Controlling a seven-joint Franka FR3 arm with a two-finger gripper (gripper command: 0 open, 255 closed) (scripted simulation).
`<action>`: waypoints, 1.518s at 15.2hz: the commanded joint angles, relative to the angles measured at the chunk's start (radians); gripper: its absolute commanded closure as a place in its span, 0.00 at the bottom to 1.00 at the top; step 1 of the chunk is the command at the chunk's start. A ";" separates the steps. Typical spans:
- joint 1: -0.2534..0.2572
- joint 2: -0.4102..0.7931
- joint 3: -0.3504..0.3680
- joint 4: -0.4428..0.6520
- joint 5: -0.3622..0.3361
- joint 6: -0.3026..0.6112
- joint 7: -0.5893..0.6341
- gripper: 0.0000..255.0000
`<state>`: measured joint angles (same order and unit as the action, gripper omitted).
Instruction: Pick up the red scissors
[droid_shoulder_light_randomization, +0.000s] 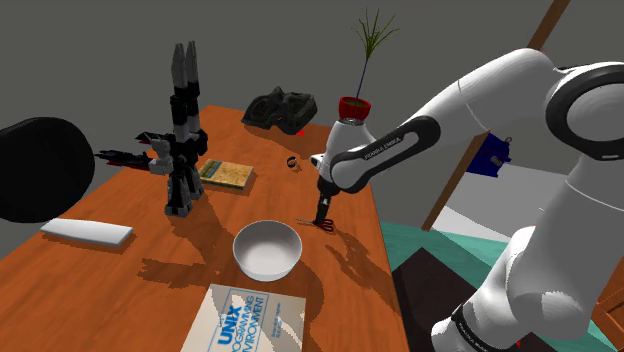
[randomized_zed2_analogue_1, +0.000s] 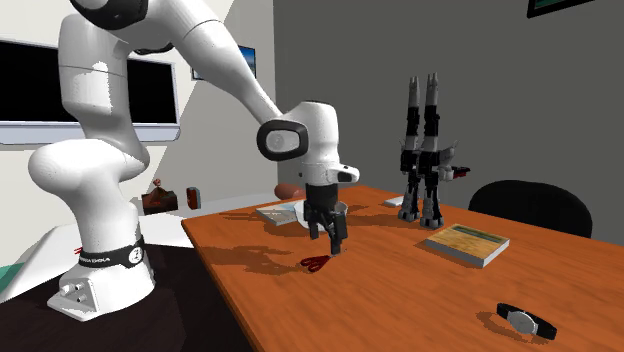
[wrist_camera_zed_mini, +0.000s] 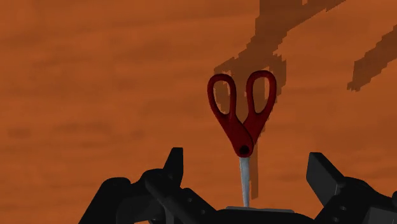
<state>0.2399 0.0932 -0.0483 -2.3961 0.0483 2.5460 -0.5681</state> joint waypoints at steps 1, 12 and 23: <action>0.001 0.029 0.003 -0.002 0.006 0.031 -0.006 0.00; 0.001 0.083 0.006 -0.005 0.014 0.087 -0.011 1.00; 0.001 0.012 0.003 0.000 0.003 0.012 -0.003 1.00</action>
<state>0.2409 0.1175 -0.0449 -2.3954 0.0530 2.5697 -0.5727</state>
